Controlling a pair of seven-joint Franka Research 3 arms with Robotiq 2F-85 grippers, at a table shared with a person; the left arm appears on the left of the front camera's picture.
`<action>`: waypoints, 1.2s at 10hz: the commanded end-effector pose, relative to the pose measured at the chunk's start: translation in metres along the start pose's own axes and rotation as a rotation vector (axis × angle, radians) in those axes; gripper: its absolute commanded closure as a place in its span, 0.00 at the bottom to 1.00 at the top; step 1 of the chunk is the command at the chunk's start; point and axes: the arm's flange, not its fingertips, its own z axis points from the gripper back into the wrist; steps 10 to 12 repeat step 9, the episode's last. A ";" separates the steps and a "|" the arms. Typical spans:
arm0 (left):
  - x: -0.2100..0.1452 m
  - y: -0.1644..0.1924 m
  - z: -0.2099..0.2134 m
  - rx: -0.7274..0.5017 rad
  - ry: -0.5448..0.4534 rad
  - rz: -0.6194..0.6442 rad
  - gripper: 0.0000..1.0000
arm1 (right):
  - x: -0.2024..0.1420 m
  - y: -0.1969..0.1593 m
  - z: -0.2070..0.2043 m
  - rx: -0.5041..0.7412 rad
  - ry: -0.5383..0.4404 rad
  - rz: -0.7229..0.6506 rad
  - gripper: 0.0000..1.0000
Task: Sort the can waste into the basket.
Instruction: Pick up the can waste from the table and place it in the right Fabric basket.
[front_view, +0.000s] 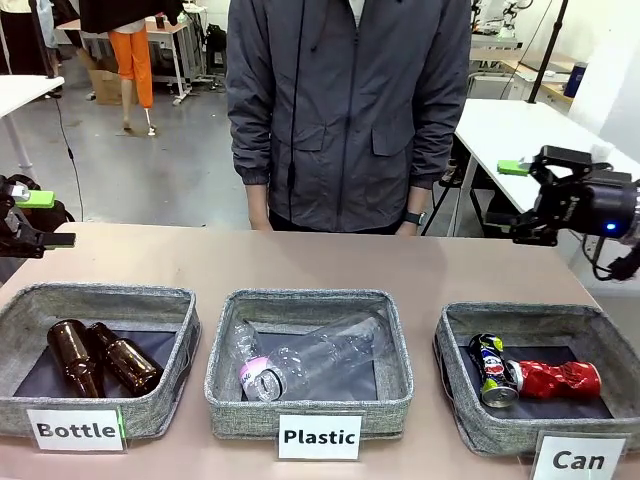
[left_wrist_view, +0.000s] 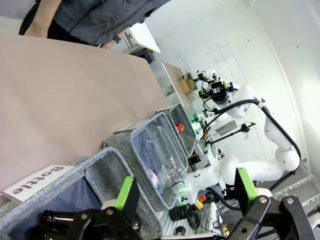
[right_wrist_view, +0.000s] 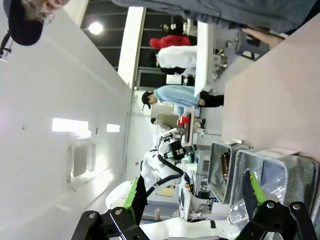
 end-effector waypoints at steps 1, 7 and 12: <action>0.001 -0.003 -0.002 -0.003 -0.012 -0.006 0.00 | 0.006 0.002 0.026 0.007 -0.021 0.008 0.00; 0.001 -0.003 -0.002 -0.003 -0.012 -0.006 0.00 | 0.006 0.002 0.026 0.007 -0.021 0.008 0.00; 0.001 -0.003 -0.002 -0.003 -0.012 -0.006 0.00 | 0.006 0.002 0.026 0.007 -0.021 0.008 0.00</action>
